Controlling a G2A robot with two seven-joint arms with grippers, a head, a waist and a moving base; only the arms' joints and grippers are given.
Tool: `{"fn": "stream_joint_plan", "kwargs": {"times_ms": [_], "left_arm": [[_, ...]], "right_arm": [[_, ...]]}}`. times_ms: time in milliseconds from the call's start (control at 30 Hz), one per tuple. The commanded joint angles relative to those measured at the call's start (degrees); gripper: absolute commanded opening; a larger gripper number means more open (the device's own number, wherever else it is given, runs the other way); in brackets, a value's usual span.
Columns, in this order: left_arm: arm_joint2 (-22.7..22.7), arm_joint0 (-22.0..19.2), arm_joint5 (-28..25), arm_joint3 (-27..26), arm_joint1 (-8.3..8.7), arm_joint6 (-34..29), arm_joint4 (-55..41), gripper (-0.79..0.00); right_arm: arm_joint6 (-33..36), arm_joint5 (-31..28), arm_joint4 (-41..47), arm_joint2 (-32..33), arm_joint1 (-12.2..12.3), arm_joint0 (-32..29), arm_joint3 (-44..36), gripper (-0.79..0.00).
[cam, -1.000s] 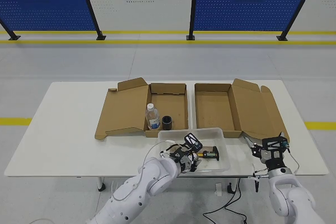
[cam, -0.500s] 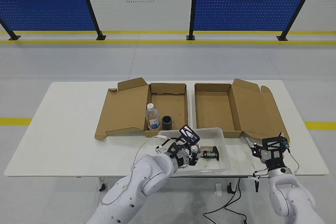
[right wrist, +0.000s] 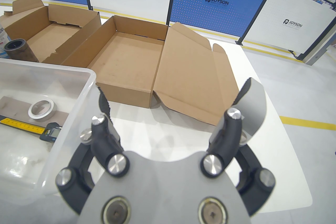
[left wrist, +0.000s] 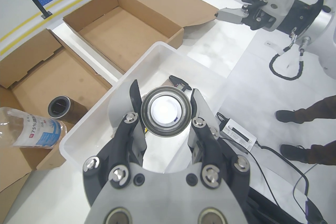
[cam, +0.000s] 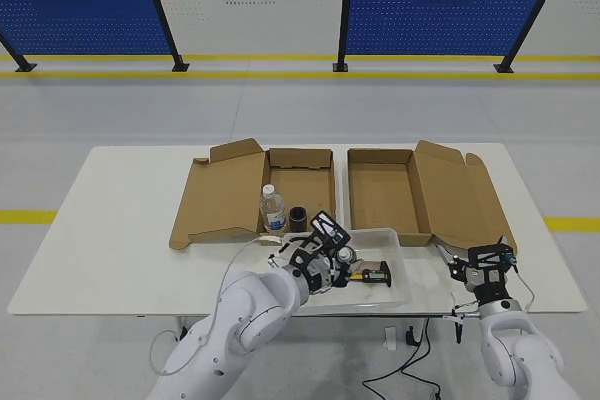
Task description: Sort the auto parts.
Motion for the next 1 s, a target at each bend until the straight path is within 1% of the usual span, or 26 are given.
{"fn": "stream_joint_plan", "kwargs": {"times_ms": [0, 100, 200, 400, 500, 633, 800, 967], "left_arm": [[-0.3, -1.1, 0.8, 0.4, -0.15, 0.8, -0.5, -0.785], [-0.7, -3.8, 2.5, 2.1, -0.52, 2.3, -0.9, -0.785], [-0.2, -7.0, 3.9, 5.4, -0.96, 4.6, 1.1, -0.785], [1.3, -12.9, 6.9, 13.5, -2.21, 7.9, 1.1, -0.785], [2.4, -15.2, 7.7, 18.9, -2.81, 10.5, 1.9, -0.785], [4.1, -17.0, 7.7, 25.8, -3.46, 13.6, 3.9, -0.785], [5.4, -18.2, 8.1, 32.2, -4.12, 15.6, 4.9, -0.785], [6.4, -19.2, 8.3, 36.5, -4.71, 16.5, 6.0, -0.785]], "right_arm": [[0.0, 0.0, 0.0, 0.0, 0.0, 0.0, 0.0, 0.0], [0.0, 0.0, 0.0, 0.0, 0.0, 0.0, 0.0, 0.0], [0.0, 0.0, 0.0, 0.0, 0.0, 0.0, 0.0, 0.0], [0.0, 0.0, 0.0, 0.0, 0.0, 0.0, 0.0, 0.0], [0.0, 0.0, 0.0, 0.0, 0.0, 0.0, 0.0, 0.0], [0.0, 0.0, 0.0, 0.0, 0.0, 0.0, 0.0, 0.0], [0.0, 0.0, 0.0, 0.0, 0.0, 0.0, 0.0, 0.0], [0.0, 0.0, 0.0, 0.0, 0.0, 0.0, 0.0, 0.0]]}}
